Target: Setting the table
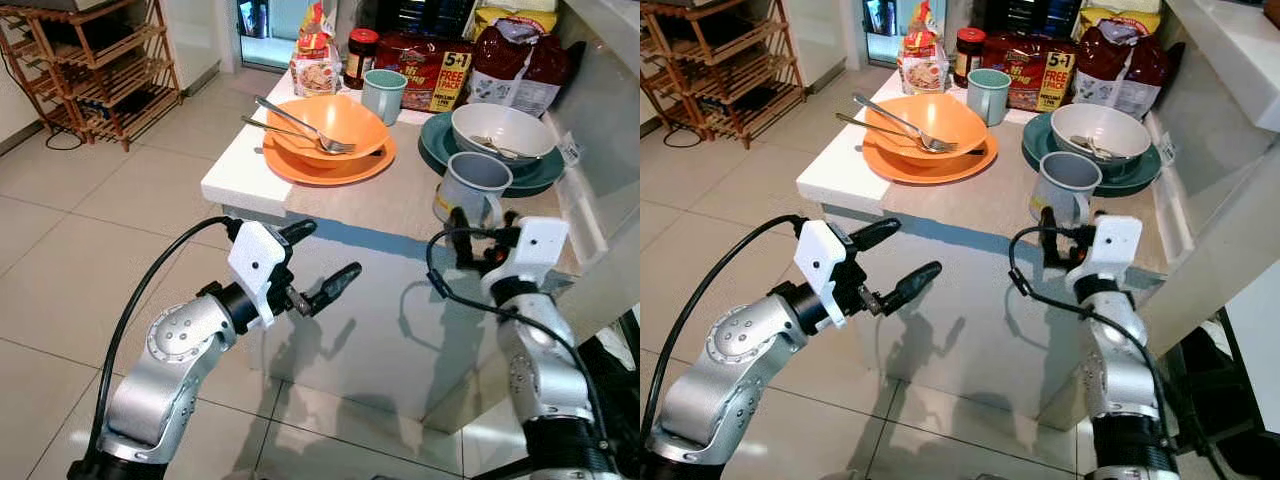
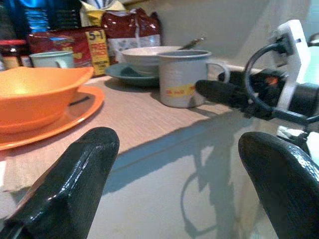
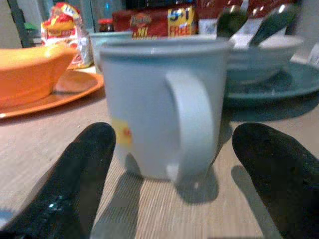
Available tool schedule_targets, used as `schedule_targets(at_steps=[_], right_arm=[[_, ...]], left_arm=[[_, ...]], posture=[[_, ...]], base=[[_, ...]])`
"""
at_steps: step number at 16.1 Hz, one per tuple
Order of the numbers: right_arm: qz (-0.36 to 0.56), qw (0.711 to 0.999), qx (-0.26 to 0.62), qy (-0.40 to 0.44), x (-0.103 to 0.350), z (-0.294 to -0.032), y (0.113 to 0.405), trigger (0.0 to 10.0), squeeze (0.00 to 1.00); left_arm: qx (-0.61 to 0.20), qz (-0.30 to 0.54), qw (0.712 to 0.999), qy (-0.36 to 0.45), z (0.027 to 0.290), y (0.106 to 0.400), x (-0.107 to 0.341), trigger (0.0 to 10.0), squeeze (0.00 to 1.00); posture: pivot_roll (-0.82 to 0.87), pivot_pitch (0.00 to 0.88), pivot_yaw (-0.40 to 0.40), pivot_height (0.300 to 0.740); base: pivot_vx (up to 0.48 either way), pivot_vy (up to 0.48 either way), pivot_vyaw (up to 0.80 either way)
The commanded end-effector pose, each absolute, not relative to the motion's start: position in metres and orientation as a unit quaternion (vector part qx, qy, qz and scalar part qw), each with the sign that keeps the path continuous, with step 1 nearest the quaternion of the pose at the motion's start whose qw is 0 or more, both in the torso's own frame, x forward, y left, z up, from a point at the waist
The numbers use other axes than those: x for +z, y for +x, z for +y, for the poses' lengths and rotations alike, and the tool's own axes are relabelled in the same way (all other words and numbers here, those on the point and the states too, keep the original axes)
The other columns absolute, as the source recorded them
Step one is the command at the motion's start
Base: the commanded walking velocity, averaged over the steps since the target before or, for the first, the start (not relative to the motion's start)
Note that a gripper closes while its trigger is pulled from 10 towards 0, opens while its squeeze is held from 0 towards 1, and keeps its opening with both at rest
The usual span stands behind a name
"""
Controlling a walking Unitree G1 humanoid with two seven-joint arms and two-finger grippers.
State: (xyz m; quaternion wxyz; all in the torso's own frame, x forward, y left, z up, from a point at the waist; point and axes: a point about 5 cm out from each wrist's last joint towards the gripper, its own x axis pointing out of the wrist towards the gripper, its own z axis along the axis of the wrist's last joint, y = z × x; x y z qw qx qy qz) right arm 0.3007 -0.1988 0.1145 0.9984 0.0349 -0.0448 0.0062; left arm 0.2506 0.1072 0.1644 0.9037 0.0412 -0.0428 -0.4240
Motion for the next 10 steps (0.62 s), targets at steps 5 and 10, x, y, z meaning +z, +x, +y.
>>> schedule_targets(at_steps=[5,10], right_arm=[[-0.036,0.998,0.005,0.042,0.1127,-0.1994,0.3012,0.0,0.00],[-0.038,0.998,0.003,0.046,0.1111,-0.1976,0.2997,0.0,0.00]], left_arm=[[-0.449,-0.035,0.892,0.037,0.1034,0.2442,0.1640,10.0,0.00],[-0.453,-0.036,0.890,0.033,0.1036,0.2446,0.1654,10.0,0.00]], posture=[[0.09,0.001,-0.057,0.740],[0.09,0.000,-0.055,0.740]], base=[[0.000,0.000,0.00],[0.000,0.000,0.00]])
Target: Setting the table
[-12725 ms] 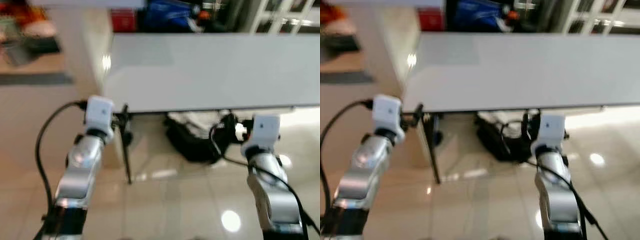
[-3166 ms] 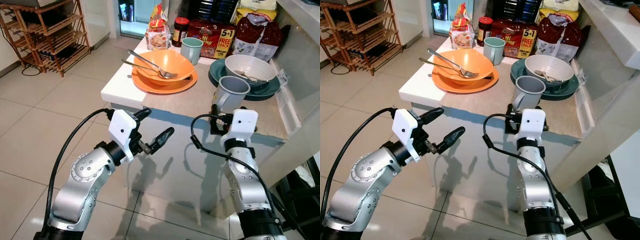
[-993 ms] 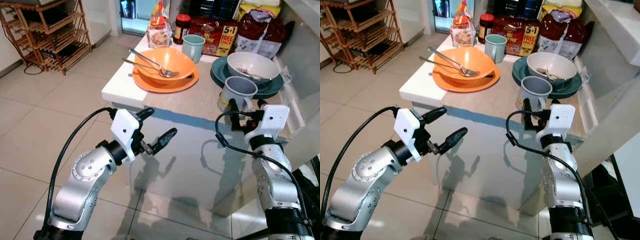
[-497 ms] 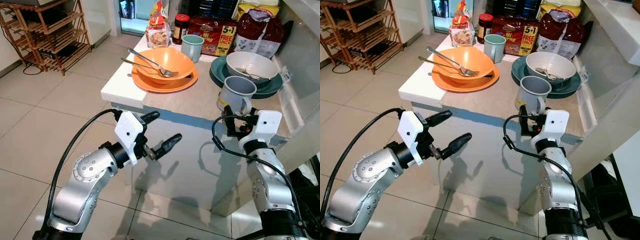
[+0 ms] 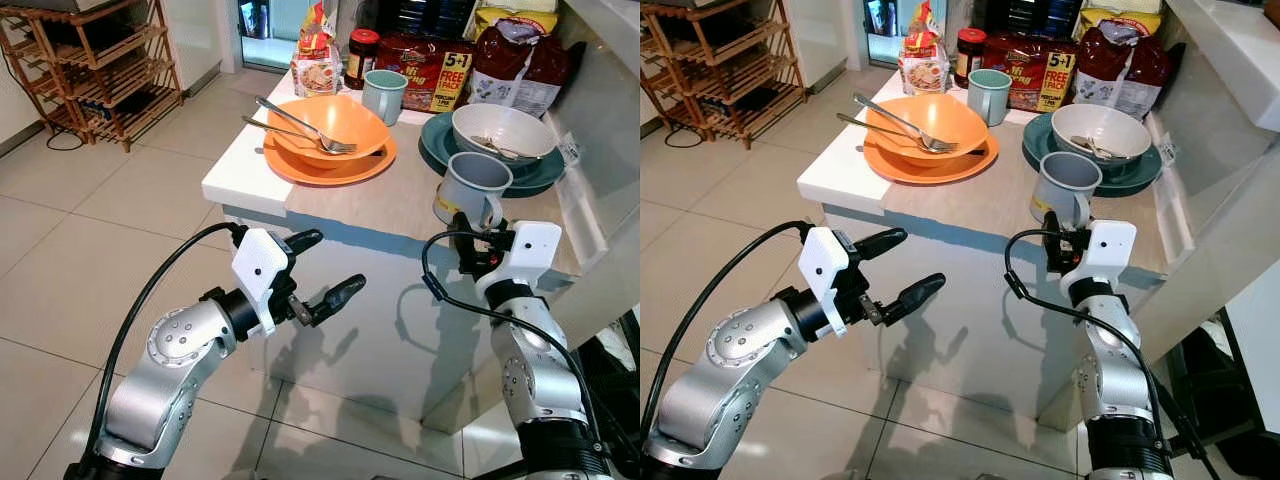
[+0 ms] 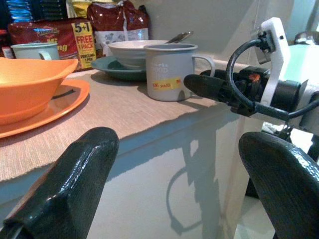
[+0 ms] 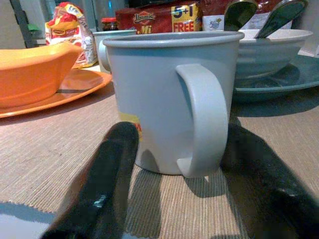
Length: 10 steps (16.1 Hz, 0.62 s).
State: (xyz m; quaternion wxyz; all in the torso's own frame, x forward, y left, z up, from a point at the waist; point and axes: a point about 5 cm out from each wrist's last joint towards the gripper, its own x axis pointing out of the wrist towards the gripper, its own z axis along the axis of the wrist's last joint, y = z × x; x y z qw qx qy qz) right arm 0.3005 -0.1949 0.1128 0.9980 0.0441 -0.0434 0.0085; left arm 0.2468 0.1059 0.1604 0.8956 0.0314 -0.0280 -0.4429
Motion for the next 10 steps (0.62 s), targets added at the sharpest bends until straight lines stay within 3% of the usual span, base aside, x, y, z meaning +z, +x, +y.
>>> schedule_targets(at_steps=[1,10], right_arm=[[-0.038,0.998,0.002,0.045,0.1111,-0.1978,0.2996,0.0,0.00],[-0.052,0.997,0.001,0.055,0.1144,-0.1972,0.2992,0.0,0.00]], left_arm=[[-0.455,-0.042,0.889,0.030,0.1030,0.2444,0.1672,10.0,0.00],[-0.460,-0.068,0.884,0.040,0.1005,0.2455,0.1765,10.0,0.00]], posture=[[0.09,0.000,-0.055,0.740],[0.09,0.000,-0.051,0.740]], base=[[0.000,0.000,0.00],[0.000,0.000,0.00]])
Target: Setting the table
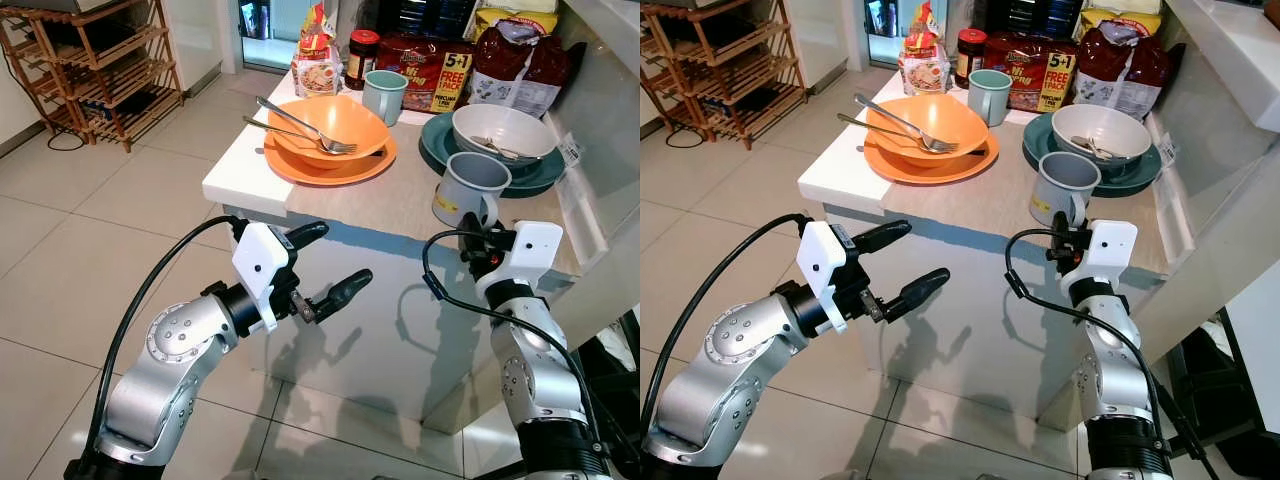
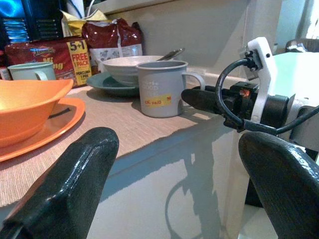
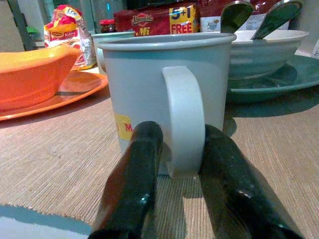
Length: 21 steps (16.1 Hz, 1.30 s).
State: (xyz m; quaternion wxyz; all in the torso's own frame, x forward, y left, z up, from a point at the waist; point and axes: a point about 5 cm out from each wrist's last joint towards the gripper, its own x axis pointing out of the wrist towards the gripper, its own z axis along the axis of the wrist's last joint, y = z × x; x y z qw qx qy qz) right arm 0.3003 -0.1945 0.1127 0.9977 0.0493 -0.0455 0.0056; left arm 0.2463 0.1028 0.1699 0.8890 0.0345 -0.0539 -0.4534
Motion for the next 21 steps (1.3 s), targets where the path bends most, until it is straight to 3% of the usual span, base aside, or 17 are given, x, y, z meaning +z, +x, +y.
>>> schedule_targets(at_steps=[1,8,10,13,18,19,21], right_arm=[[-0.052,0.997,0.002,0.055,0.115,-0.197,0.299,0.0,0.00],[-0.057,0.997,-0.001,0.054,0.116,-0.197,0.298,0.0,0.00],[-0.092,0.995,-0.006,0.031,0.127,-0.197,0.295,0.0,0.00],[-0.155,0.987,0.043,0.000,0.150,-0.175,0.276,0.0,0.00],[-0.146,0.988,0.055,-0.010,0.142,-0.164,0.248,0.0,0.00],[-0.150,0.987,0.046,-0.032,0.144,-0.167,0.246,10.0,0.00],[-0.159,0.986,0.044,-0.029,0.149,-0.169,0.242,10.0,0.00]], left_arm=[[-0.460,-0.068,0.885,0.040,0.101,0.246,0.176,10.0,0.00],[-0.447,-0.067,0.891,0.043,0.102,0.250,0.176,10.0,0.00],[-0.398,-0.062,0.914,0.047,0.108,0.258,0.173,10.0,0.00],[-0.324,-0.053,0.944,0.040,0.122,0.267,0.168,10.0,0.00],[-0.332,-0.064,0.940,0.051,0.117,0.259,0.165,10.0,0.00],[-0.335,-0.064,0.939,0.052,0.116,0.258,0.164,10.0,0.00],[-0.336,-0.068,0.938,0.053,0.117,0.258,0.166,10.0,0.00]], posture=[[0.09,0.000,-0.050,0.740],[0.08,0.000,-0.041,0.740],[0.08,0.001,-0.044,0.740],[0.08,0.009,-0.055,0.740],[0.07,0.012,-0.055,0.740],[0.07,0.011,-0.056,0.740],[0.07,0.013,-0.061,0.740]], base=[[0.000,0.000,0.00],[0.000,0.000,0.00],[0.000,0.000,0.00],[0.000,0.000,0.00],[0.000,0.000,0.00],[0.000,0.000,0.00],[0.000,-0.131,0.00]])
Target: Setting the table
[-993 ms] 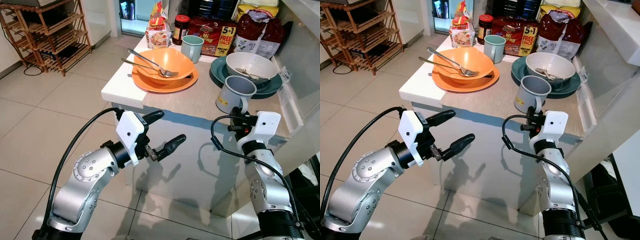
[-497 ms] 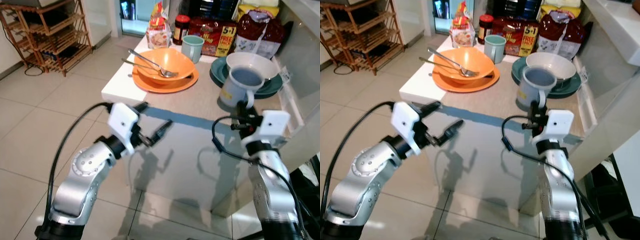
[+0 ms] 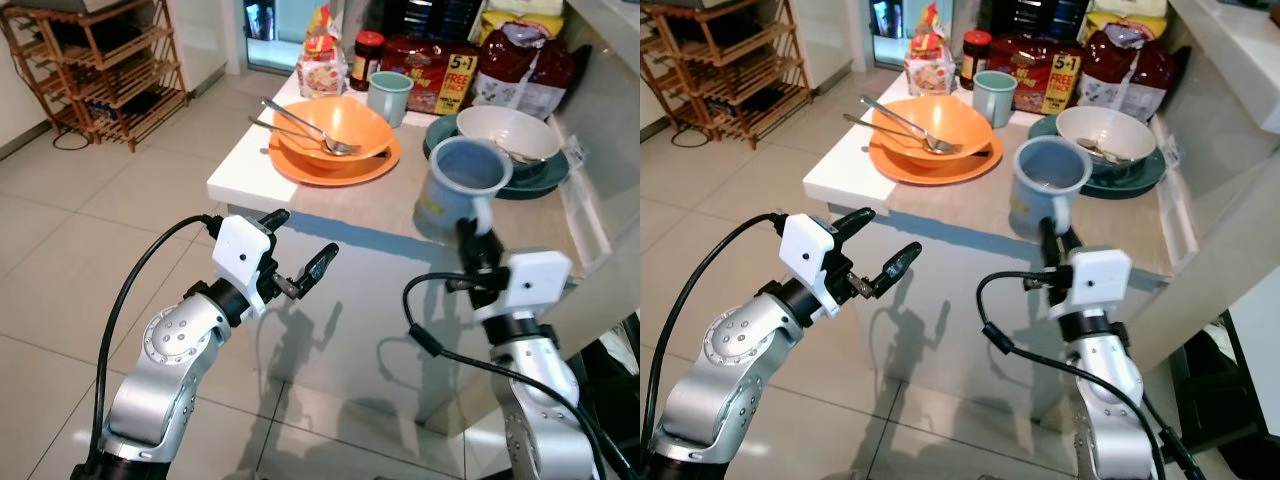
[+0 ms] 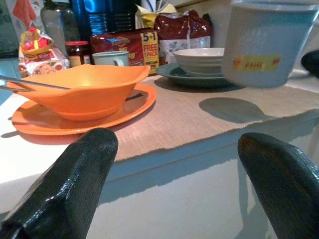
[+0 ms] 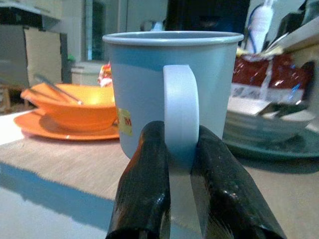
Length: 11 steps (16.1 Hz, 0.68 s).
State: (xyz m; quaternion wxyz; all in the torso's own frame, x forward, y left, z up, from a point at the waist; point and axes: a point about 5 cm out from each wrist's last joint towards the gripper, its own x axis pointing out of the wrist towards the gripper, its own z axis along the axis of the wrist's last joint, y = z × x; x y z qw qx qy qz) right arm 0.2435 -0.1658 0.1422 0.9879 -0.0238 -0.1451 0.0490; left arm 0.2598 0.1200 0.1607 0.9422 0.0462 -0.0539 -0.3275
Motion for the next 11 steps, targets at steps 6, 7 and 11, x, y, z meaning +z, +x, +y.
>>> schedule_targets(at_steps=[6,7,11], right_arm=[[-0.112,0.992,0.047,-0.044,0.130,-0.170,0.232,10.0,0.00],[-0.113,0.991,0.046,-0.047,0.130,-0.172,0.232,10.0,0.00],[-0.115,0.990,0.057,-0.058,0.130,-0.170,0.229,10.0,0.00]], left_arm=[[-0.334,-0.067,0.939,0.054,0.122,0.254,0.164,10.0,0.00],[-0.336,-0.066,0.938,0.053,0.122,0.254,0.164,10.0,0.00],[-0.344,-0.061,0.936,0.055,0.122,0.252,0.161,10.0,0.00]], posture=[[0.06,0.017,-0.066,0.740],[0.06,0.019,-0.065,0.740],[0.06,0.020,-0.069,0.740]], base=[[0.000,-0.309,0.00],[0.000,-0.322,-0.66],[0.000,-0.322,-0.58]])
